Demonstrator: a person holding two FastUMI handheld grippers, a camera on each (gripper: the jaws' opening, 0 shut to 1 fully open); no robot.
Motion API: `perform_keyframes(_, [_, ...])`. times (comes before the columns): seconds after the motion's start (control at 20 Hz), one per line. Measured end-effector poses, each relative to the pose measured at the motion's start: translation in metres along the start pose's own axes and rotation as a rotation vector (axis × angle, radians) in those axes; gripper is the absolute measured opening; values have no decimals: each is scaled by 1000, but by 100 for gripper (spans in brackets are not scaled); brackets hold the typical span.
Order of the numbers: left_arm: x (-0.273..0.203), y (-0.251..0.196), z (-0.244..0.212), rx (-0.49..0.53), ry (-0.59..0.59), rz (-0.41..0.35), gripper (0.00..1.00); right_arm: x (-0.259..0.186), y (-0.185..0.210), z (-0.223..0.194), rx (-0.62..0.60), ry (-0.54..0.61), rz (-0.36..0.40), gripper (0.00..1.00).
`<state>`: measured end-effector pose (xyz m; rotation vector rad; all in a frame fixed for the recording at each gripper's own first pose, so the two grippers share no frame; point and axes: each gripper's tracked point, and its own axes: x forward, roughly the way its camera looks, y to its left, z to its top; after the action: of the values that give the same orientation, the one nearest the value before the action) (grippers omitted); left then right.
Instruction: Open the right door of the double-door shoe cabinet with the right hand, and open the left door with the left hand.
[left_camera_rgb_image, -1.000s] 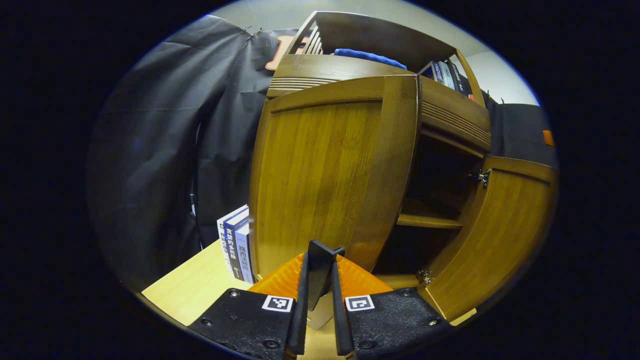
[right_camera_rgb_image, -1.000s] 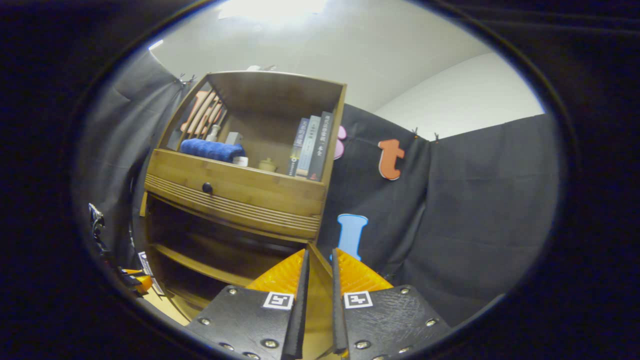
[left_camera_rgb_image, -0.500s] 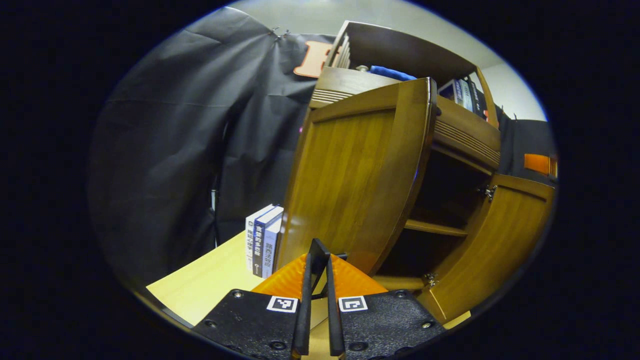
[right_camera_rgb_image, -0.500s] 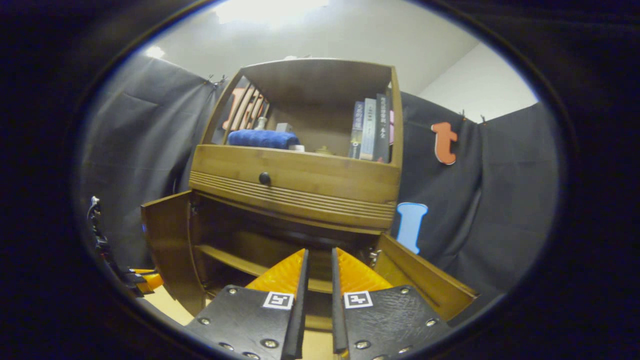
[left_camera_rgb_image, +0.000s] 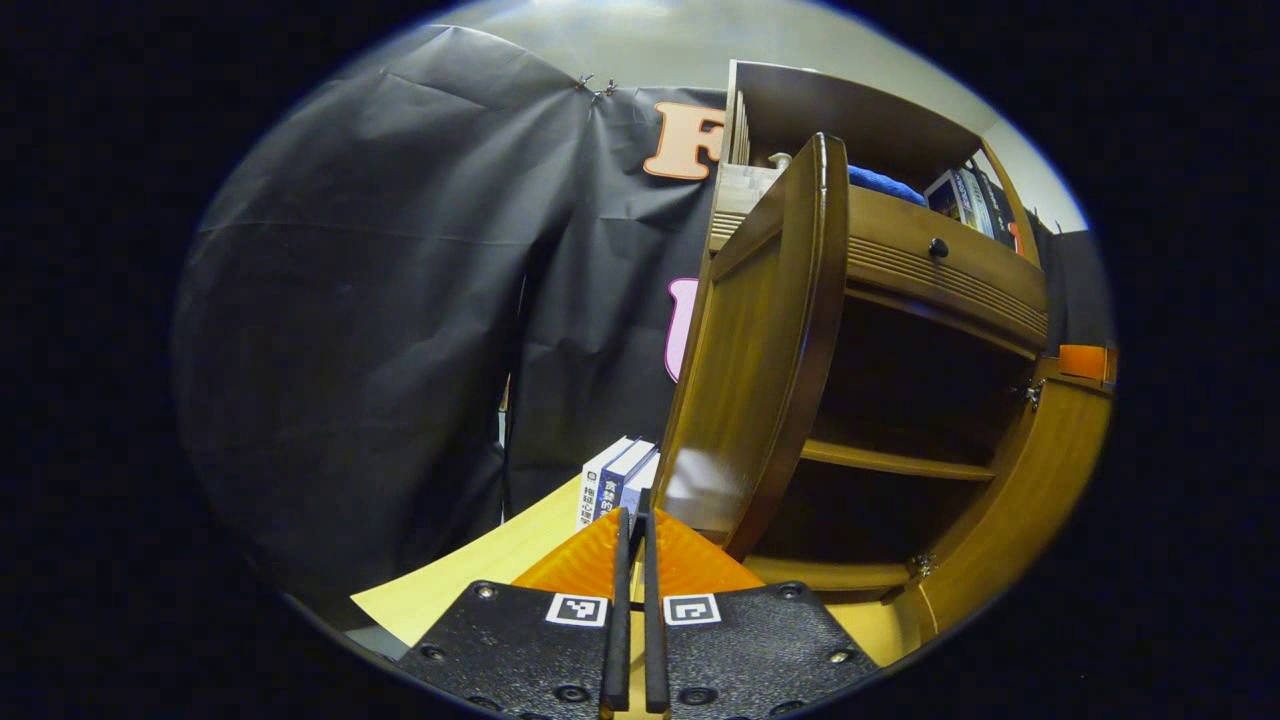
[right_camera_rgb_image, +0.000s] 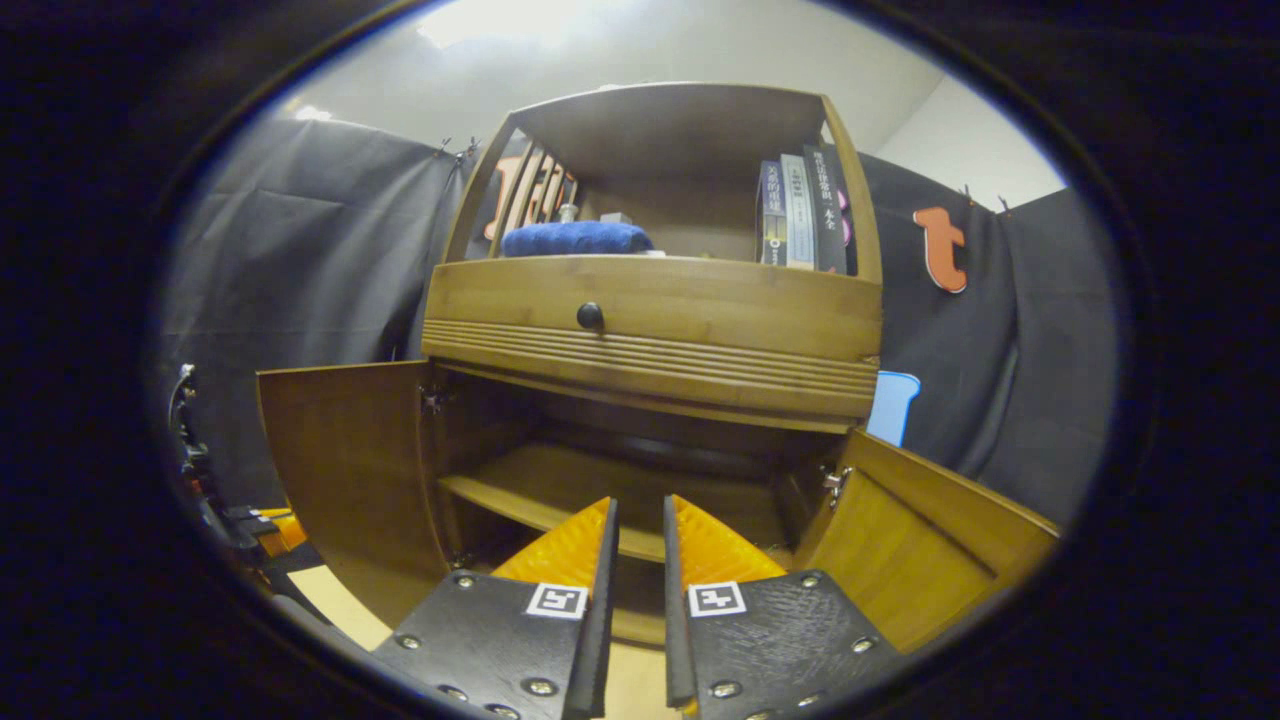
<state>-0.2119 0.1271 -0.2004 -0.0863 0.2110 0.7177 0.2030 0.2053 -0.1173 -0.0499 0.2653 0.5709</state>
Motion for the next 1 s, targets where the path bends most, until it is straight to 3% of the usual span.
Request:
perform_keyframes(0.15, [0, 7, 0, 30, 8, -27, 6, 12, 8, -7, 27, 21, 35, 23])
perform_keyframes(0.2, [2, 11, 2, 32, 12, -29, 2, 15, 10, -7, 34, 21, 46, 23])
perform_keyframes(0.35, [-5, 26, 7, 60, 5, -8, 5, 26, 14, -8, 39, 20, 70, 20])
perform_keyframes(0.55, [-10, 69, 14, 54, -12, 108, 0, 36, 26, -17, 42, 36, 109, 23])
perform_keyframes(0.7, [-13, 74, 22, -1, -41, 112, 1, 39, 34, -20, 39, 36, 130, 23])
perform_keyframes(1.0, [-7, 70, 49, 86, -70, 183, 1, 36, 17, -21, 23, 35, 99, 23])
